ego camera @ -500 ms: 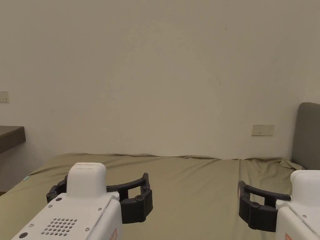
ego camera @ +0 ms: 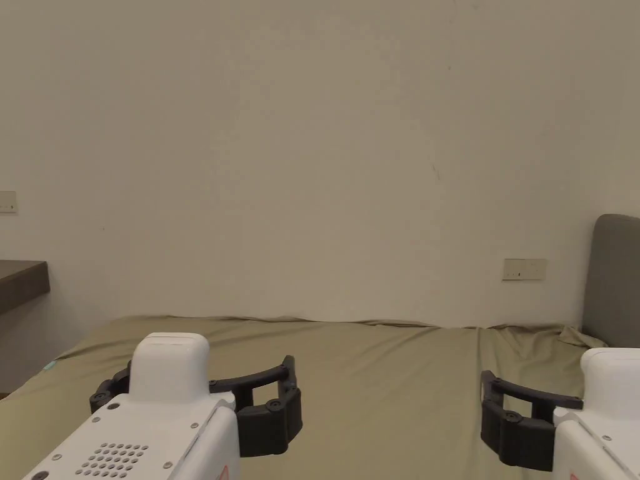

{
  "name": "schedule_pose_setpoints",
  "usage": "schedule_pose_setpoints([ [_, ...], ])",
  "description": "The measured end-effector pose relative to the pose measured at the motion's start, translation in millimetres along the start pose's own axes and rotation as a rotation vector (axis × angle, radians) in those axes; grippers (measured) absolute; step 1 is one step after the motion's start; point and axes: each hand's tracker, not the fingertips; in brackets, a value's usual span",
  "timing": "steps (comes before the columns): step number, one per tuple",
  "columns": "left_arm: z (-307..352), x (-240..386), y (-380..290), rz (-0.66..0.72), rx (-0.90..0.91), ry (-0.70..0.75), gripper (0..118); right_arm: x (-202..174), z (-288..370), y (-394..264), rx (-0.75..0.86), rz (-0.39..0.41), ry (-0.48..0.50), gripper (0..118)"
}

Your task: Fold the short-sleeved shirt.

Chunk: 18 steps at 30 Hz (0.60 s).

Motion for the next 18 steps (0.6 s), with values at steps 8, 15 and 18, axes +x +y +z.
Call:
schedule_pose_setpoints([
  [8,-12,-61,-35,0.79,-0.09,-0.042,118,-71,-6,-9,0.296,1.035,-0.006,118],
  [15,-22,-102,-134,1.277,-0.491,0.189,118,-97,14,-88,0.389,1.493,0.241,118],
  [18,-19,-87,-84,0.809,-0.284,0.256,118,-92,-1,-70,0.349,1.354,0.117,118],
])
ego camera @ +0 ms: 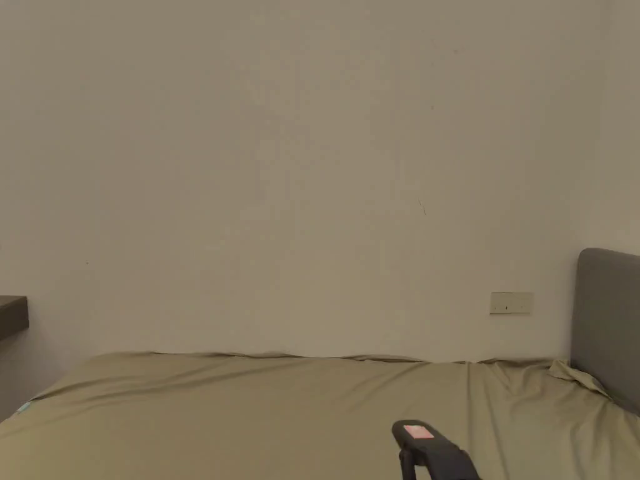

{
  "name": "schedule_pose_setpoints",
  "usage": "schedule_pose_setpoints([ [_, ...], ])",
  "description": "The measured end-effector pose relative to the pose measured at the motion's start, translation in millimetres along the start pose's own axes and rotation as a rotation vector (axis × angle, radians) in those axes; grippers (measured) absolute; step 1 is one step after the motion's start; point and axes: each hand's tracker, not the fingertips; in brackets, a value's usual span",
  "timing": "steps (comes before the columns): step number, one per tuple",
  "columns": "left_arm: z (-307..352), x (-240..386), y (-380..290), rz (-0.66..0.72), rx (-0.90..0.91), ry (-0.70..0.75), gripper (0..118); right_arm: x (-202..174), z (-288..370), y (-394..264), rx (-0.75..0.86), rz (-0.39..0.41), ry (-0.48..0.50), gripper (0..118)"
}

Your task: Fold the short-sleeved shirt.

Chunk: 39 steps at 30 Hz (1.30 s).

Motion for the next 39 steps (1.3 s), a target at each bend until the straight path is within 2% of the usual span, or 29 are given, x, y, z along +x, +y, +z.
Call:
schedule_pose_setpoints([
  [2,17,44,13,-0.265,0.178,-0.047,118,34,-11,-7,-0.062,-0.292,-0.039,118],
  [4,33,87,13,-0.588,0.358,-0.076,118,76,-19,-25,-0.159,-0.737,-0.048,118],
  [5,39,105,7,-0.756,0.439,-0.069,118,93,-18,-38,-0.188,-0.995,-0.021,118],
  [7,44,128,-11,-1.006,0.51,-0.047,118,104,-11,-67,-0.185,-1.437,0.037,118],
  [8,45,132,-22,-1.065,0.509,-0.056,118,99,-7,-73,-0.21,-1.537,0.056,118],
  [9,44,131,-30,-1.084,0.506,-0.08,118,92,-5,-75,-0.241,-1.534,0.05,118],
  [11,41,129,-44,-1.037,0.452,-0.137,118,74,3,-63,-0.265,-1.367,0.061,118],
  [12,38,130,-46,-1.029,0.399,-0.148,118,69,6,-60,-0.259,-1.325,0.052,118],
  [13,35,128,-43,-1.013,0.348,-0.15,118,66,11,-60,-0.248,-1.314,0.027,118],
  [16,31,127,-39,-0.934,0.29,-0.165,118,69,17,-59,-0.246,-1.34,0.003,118],
  [19,37,120,-31,-0.854,0.33,-0.178,118,75,18,-63,-0.262,-1.335,-0.047,118],
  [22,38,119,-31,-0.862,0.334,-0.139,118,75,20,-69,-0.263,-1.336,-0.089,118],
  [23,36,120,-32,-0.883,0.32,-0.11,118,77,19,-71,-0.272,-1.352,-0.089,118],
  [25,31,122,-34,-0.923,0.278,-0.072,118,78,18,-74,-0.291,-1.392,-0.017,118],
  [26,31,120,-35,-0.928,0.257,-0.092,106,76,19,-75,-0.286,-1.389,-0.012,105],
  [27,33,116,-36,-0.918,0.25,-0.162,53,75,19,-74,-0.282,-1.383,-0.026,64],
  [28,32,115,-36,-0.905,0.236,-0.184,0,72,18,-74,-0.292,-1.363,-0.046,3],
  [31,27,118,-33,-0.949,0.135,-0.183,0,63,18,-78,-0.309,-1.362,-0.046,3],
  [33,25,120,-44,-0.953,0.158,-0.136,0,61,19,-81,-0.323,-1.387,-0.032,3],
  [37,23,116,-39,-0.93,0.118,-0.176,0,64,19,-90,-0.339,-1.394,-0.043,3],
  [39,26,108,-25,-0.908,0.137,-0.151,0,67,14,-89,-0.339,-1.397,-0.054,3],
])
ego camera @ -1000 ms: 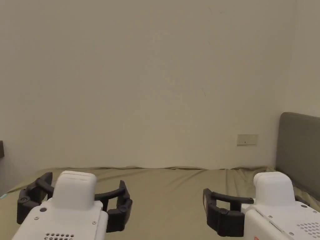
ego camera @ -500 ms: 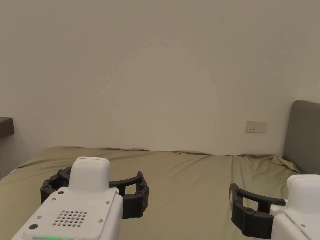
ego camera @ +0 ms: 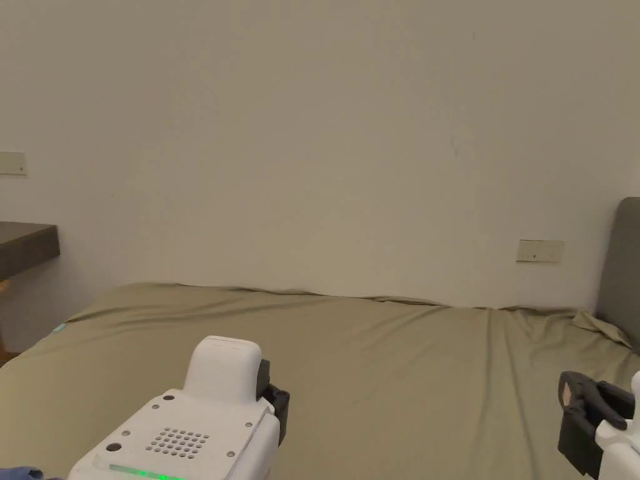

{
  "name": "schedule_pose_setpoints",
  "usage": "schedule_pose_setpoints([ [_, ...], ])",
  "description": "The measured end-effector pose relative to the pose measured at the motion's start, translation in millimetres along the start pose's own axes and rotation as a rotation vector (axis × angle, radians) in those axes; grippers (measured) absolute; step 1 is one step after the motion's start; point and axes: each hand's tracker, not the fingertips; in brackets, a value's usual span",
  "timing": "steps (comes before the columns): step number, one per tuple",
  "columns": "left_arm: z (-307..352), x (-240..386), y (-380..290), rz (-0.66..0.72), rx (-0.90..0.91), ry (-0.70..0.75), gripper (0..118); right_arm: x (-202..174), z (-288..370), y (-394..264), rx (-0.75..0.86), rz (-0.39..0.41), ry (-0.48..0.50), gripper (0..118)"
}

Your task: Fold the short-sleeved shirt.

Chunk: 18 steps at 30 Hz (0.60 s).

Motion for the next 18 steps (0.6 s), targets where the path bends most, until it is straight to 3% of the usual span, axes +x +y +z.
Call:
schedule_pose_setpoints([
  [3,19,-42,-4,0.019,0.029,0.171,0,-22,-11,5,0.011,-0.007,0.076,3],
  [7,59,-117,-12,0.078,-0.009,0.37,0,-94,-28,10,-0.01,0.031,0.331,3],
  [11,102,-172,-29,0.069,-0.054,0.583,0,-179,-36,13,-0.044,-0.03,0.665,3],
  [14,123,-195,-41,0.073,-0.092,0.646,0,-229,-34,15,-0.062,-0.06,0.835,3],
  [18,126,-206,-51,0.064,-0.117,0.676,0,-254,-36,10,-0.039,-0.035,0.833,3],
])
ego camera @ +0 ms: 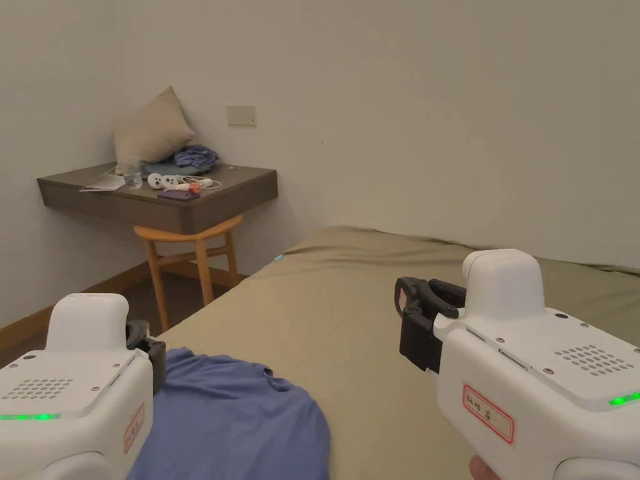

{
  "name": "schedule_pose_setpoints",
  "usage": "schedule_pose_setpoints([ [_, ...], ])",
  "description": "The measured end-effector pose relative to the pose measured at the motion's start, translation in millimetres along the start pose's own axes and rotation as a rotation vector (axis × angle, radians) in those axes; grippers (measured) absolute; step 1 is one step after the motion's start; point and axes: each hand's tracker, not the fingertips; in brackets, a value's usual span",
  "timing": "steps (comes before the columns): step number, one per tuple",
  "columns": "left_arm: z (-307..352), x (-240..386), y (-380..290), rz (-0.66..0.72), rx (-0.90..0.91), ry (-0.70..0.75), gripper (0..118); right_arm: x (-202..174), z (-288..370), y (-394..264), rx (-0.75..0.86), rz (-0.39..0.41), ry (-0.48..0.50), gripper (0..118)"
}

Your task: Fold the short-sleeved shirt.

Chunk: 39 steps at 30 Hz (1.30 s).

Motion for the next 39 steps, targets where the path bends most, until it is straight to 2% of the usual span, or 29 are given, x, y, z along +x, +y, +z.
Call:
schedule_pose_setpoints([
  [7,-45,17,-17,0.028,-0.056,-0.055,0,17,-19,-16,-0.056,-0.006,-0.017,3],
  [8,-60,18,-25,0.05,-0.072,-0.07,3,19,-21,-20,-0.065,-0.001,-0.021,3],
  [9,-75,23,-32,0.068,-0.096,-0.101,20,21,-23,-25,-0.074,0.004,-0.03,3],
  [10,-92,30,-40,0.081,-0.135,-0.147,71,22,-28,-29,-0.086,0.011,-0.042,3],
  [11,-112,39,-49,0.084,-0.189,-0.182,109,26,-31,-34,-0.098,0.017,-0.048,3],
  [12,-134,45,-59,0.092,-0.26,-0.216,118,30,-34,-39,-0.114,0.017,-0.052,3],
  [15,-192,74,-87,0.119,-0.43,-0.368,118,45,-50,-54,-0.165,0.011,-0.059,3],
  [16,-215,84,-110,0.103,-0.48,-0.366,118,50,-54,-59,-0.178,0.012,-0.067,3],
  [20,-291,130,-170,-0.039,-0.638,-0.335,118,69,-70,-79,-0.24,0.01,-0.095,3],
  [25,-343,157,-220,-0.045,-0.736,-0.299,118,92,-79,-102,-0.307,-0.004,-0.138,3],
  [28,-355,165,-243,-0.262,-0.789,-0.156,118,101,-83,-111,-0.333,-0.014,-0.163,3],
  [29,-354,156,-241,-0.194,-0.678,-0.211,118,103,-82,-113,-0.335,-0.017,-0.168,3],
  [30,-351,145,-238,-0.106,-0.654,-0.214,118,106,-82,-115,-0.336,-0.019,-0.172,3],
  [31,-353,140,-237,-0.057,-0.714,-0.197,105,107,-81,-116,-0.337,-0.02,-0.178,3],
  [32,-353,132,-234,-0.027,-0.693,-0.214,86,108,-79,-117,-0.337,-0.022,-0.183,3],
  [33,-347,128,-230,-0.046,-0.666,-0.181,33,110,-77,-117,-0.335,-0.025,-0.186,3],
  [34,-346,121,-224,-0.066,-0.608,-0.137,4,112,-75,-117,-0.332,-0.033,-0.193,3],
  [35,-347,111,-222,-0.056,-0.599,-0.08,4,113,-73,-118,-0.328,-0.039,-0.199,3],
  [37,-355,93,-221,0.108,-0.704,-0.208,4,116,-67,-117,-0.319,-0.043,-0.204,3],
  [39,-353,82,-217,0.193,-0.706,-0.233,4,119,-59,-115,-0.301,-0.037,-0.225,3],
])
